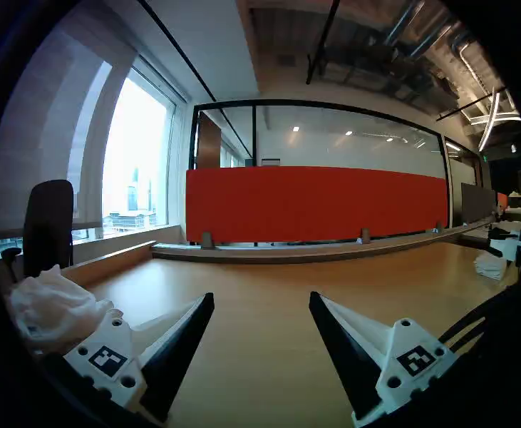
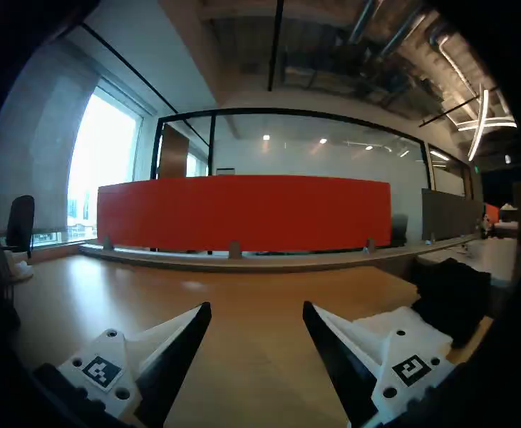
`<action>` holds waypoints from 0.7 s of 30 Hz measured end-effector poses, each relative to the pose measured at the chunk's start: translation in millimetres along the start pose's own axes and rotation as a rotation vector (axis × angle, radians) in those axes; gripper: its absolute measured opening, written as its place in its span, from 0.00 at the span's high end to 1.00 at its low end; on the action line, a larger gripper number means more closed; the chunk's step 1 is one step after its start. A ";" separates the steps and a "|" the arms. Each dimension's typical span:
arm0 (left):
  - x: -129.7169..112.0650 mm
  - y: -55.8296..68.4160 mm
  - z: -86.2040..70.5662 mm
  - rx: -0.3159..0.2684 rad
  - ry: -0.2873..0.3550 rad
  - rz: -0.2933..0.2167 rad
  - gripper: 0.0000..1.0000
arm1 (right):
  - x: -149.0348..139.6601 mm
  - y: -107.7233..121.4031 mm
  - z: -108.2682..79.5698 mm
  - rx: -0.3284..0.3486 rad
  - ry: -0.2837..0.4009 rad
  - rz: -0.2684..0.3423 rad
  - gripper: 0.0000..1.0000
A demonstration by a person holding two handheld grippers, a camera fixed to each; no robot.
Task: Fold towel
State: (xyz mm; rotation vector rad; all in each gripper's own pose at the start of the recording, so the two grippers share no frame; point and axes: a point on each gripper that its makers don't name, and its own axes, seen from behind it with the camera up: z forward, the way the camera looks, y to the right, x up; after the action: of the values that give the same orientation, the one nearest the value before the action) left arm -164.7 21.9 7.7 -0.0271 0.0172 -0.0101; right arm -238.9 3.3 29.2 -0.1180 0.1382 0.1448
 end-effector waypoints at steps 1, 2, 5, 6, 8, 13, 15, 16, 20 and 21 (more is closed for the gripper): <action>0.2 0.0 -0.1 0.000 0.000 0.000 0.01 | 0.1 0.0 0.1 0.000 0.000 0.000 0.00; 0.4 -0.1 -0.2 0.000 0.000 0.000 0.01 | 0.1 0.0 0.1 0.000 0.000 0.000 0.00; 1.0 0.1 -0.5 0.000 0.000 0.000 0.01 | 0.2 0.2 0.3 0.000 0.000 0.000 0.00; 1.1 0.1 -0.5 0.000 0.000 0.000 0.01 | 0.2 0.2 0.4 0.000 0.000 0.000 0.00; 1.3 0.1 -0.2 0.000 0.000 0.000 0.01 | 0.5 0.0 0.4 0.000 0.000 0.000 0.00; 1.9 0.2 -0.1 0.000 0.000 0.000 0.01 | 0.5 0.0 0.0 0.000 0.000 0.000 0.00; 2.1 0.2 -0.2 0.000 0.000 0.000 0.01 | 0.3 -0.1 0.1 0.000 0.000 0.001 0.00; 2.2 0.2 -0.2 0.000 0.000 0.000 0.01 | 0.2 -0.1 0.1 0.000 0.000 0.001 0.00; 2.1 0.1 -0.1 0.000 -0.001 0.000 0.01 | 0.1 -0.1 0.1 0.000 0.000 0.000 0.01; 2.1 0.0 0.0 0.000 -0.001 0.000 0.01 | 0.2 -0.1 0.1 0.000 0.000 0.000 0.00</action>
State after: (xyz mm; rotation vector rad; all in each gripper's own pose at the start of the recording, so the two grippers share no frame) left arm -162.7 21.9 7.6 -0.0272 0.0166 -0.0103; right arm -238.7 3.2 29.3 -0.1179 0.1381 0.1452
